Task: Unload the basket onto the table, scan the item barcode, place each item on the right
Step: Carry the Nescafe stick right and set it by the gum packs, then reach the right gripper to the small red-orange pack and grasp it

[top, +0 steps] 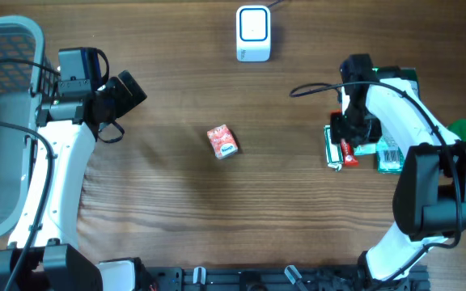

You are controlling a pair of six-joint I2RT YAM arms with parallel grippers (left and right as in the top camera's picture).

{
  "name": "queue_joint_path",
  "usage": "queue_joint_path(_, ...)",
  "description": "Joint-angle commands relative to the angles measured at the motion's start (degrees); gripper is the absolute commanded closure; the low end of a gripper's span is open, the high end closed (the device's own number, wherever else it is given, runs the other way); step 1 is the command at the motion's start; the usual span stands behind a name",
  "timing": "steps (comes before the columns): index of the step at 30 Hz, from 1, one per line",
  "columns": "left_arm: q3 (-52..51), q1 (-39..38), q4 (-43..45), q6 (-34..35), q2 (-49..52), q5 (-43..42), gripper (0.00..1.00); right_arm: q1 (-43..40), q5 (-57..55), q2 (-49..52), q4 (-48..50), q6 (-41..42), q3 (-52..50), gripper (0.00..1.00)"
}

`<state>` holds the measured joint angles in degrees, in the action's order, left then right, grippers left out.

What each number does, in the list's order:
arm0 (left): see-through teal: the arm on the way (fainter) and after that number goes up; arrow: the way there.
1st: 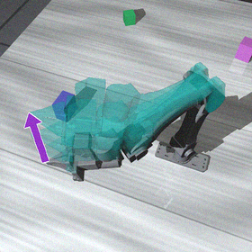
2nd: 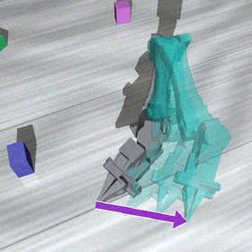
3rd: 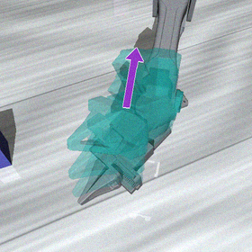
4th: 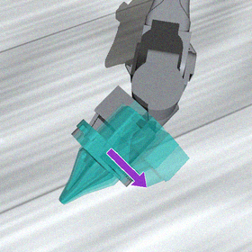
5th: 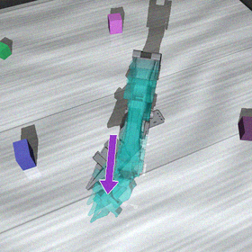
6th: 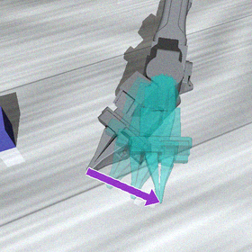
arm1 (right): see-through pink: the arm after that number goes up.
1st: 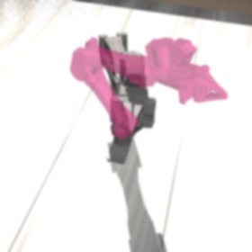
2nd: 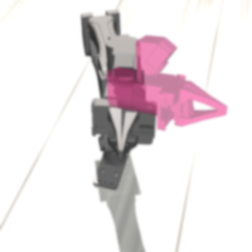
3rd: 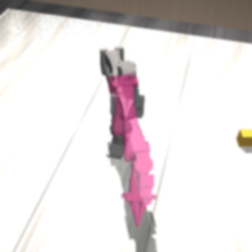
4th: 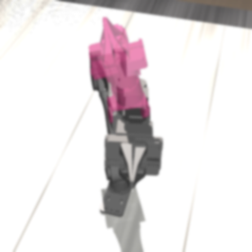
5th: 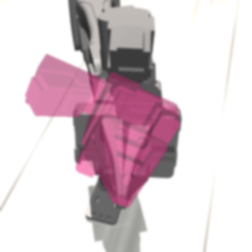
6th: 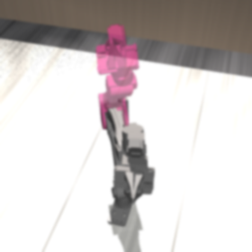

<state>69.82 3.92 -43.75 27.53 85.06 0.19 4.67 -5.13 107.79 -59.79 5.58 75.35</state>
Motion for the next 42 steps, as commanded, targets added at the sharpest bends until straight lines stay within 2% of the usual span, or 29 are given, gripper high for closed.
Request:
queue_joint_path(1,0.48,0.22,-0.04,-0.04,-0.52,0.57,0.0,-0.02,9.7,0.57,5.46,0.57,-0.07,0.45)
queue_joint_path(7,0.48,0.22,-0.04,-0.04,-0.52,0.57,0.0,1.33,30.1,0.57,18.95,5.42,-0.07,0.55)
queue_joint_path(10,0.48,0.22,-0.04,-0.04,-0.52,0.57,0.0,4.42,35.78,0.57,23.5,6.01,-0.07,0.57)
queue_joint_path(17,0.48,0.22,-0.04,-0.07,-0.52,0.57,0.0,17.18,30.93,0.7,32.35,8.37,-0.07,0.61)
queue_joint_path(21,0.48,0.22,-0.04,-0.04,-0.52,0.57,0.0,23.45,25.92,1.4,33.99,11.32,-0.07,0.66)
queue_joint_path(25,0.48,0.22,-0.04,-0.04,-0.52,0.57,0.0,27.87,25.46,4.09,34.77,11.32,-0.07,0.66)
queue_joint_path(34,0.48,0.22,-0.04,-0.07,-0.52,0.57,0.0,29.42,25.46,10.54,34.69,11.08,-0.07,0.66)
queue_joint_path(42,0.48,0.22,-0.04,-0.04,-0.52,0.57,0.0,29.4,28.28,8.48,37.09,11.1,0.11,0.66)
